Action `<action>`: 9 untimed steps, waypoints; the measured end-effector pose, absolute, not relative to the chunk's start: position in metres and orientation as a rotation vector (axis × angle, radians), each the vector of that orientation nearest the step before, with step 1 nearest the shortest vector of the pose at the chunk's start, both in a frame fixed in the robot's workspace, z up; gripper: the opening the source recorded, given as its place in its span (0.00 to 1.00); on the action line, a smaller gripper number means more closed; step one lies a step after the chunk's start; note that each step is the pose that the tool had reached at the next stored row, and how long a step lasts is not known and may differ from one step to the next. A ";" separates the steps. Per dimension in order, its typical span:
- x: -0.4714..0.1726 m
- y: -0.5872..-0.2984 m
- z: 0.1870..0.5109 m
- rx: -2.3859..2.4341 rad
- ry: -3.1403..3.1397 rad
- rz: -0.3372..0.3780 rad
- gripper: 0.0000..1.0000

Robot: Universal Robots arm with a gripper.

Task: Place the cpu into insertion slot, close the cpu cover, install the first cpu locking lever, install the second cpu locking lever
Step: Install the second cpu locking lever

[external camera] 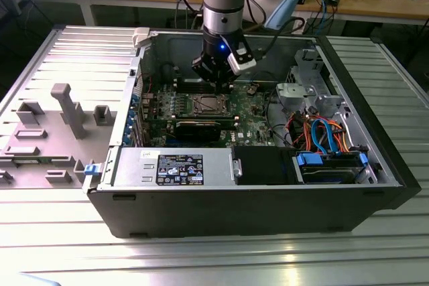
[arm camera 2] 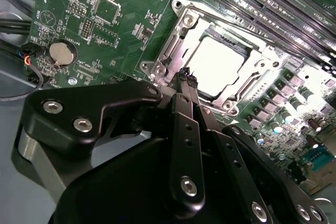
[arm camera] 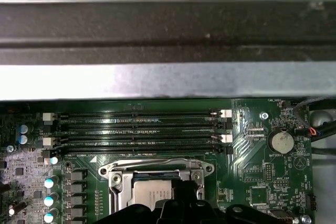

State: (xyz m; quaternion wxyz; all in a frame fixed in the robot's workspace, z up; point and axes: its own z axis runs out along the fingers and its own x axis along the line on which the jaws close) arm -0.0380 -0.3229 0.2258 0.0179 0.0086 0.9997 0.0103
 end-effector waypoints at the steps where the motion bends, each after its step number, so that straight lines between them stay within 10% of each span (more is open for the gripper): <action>1: -0.038 -0.323 0.226 0.027 3.105 0.032 0.11; 9: -0.038 -0.330 0.226 0.027 3.105 0.032 0.11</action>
